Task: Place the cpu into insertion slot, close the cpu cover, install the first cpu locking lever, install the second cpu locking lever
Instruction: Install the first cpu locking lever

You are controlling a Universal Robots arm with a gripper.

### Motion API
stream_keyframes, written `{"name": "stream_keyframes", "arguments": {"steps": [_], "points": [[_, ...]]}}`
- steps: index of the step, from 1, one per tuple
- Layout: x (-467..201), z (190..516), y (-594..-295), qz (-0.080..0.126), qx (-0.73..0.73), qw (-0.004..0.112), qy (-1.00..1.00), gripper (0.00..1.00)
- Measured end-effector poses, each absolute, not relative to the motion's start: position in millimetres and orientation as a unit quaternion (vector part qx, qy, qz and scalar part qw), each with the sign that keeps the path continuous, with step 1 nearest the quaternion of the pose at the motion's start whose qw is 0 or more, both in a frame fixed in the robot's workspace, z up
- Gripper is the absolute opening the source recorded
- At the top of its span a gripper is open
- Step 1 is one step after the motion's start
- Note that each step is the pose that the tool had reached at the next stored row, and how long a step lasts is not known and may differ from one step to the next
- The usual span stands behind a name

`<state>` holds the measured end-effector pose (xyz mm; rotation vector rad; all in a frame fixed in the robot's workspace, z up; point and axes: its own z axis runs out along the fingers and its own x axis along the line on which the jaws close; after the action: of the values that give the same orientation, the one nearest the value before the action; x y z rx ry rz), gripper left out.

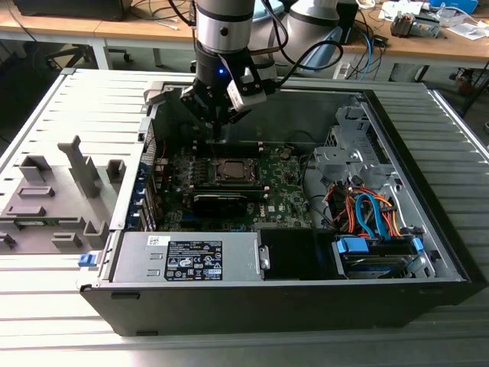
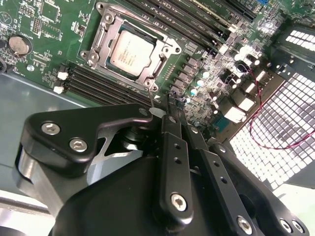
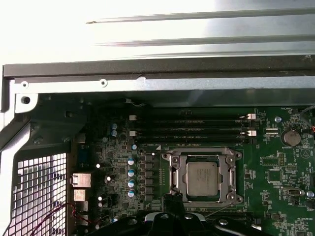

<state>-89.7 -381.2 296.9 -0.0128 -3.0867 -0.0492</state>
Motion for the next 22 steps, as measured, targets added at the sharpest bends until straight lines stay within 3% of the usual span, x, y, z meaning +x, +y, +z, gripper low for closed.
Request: {"name": "stream_keyframes", "arguments": {"steps": [22], "points": [[-101, 297, -381, -0.016, -0.004, 0.027, -0.999, 0.11]]}}
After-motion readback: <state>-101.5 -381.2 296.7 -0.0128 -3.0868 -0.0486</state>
